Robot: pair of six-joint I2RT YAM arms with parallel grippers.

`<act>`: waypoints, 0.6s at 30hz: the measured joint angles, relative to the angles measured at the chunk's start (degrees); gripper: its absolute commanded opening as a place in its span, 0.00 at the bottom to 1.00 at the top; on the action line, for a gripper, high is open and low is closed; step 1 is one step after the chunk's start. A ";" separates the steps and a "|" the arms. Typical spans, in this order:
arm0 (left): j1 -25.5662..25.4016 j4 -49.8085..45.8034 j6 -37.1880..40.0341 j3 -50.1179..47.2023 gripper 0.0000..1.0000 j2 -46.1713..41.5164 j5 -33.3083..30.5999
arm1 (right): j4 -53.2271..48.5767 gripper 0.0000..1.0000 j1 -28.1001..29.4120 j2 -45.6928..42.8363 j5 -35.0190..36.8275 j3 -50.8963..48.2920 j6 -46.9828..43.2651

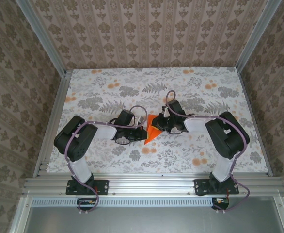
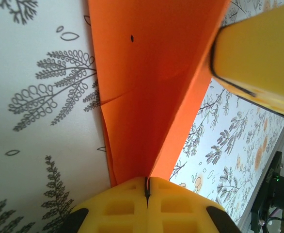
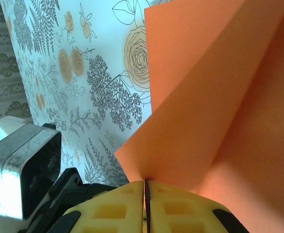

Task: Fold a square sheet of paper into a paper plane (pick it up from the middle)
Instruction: Fourth fold the wing at the center of the table.

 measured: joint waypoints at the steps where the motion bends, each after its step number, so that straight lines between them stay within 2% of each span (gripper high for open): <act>1: 0.00 0.02 -0.07 0.00 0.00 0.00 0.00 | 0.20 0.11 0.02 0.52 -0.33 0.26 0.13; 11: 0.15 0.66 -0.24 -0.37 0.00 0.04 -0.02 | 1.55 0.11 0.11 4.68 -2.29 2.58 0.39; 15: 0.15 0.68 -0.28 -0.37 0.14 0.02 -0.02 | 2.16 0.11 0.11 5.57 -2.56 2.82 0.39; 18: 0.15 0.74 -0.66 -0.11 0.20 -0.13 0.50 | 2.40 0.11 0.11 5.88 -2.69 2.82 0.39</act>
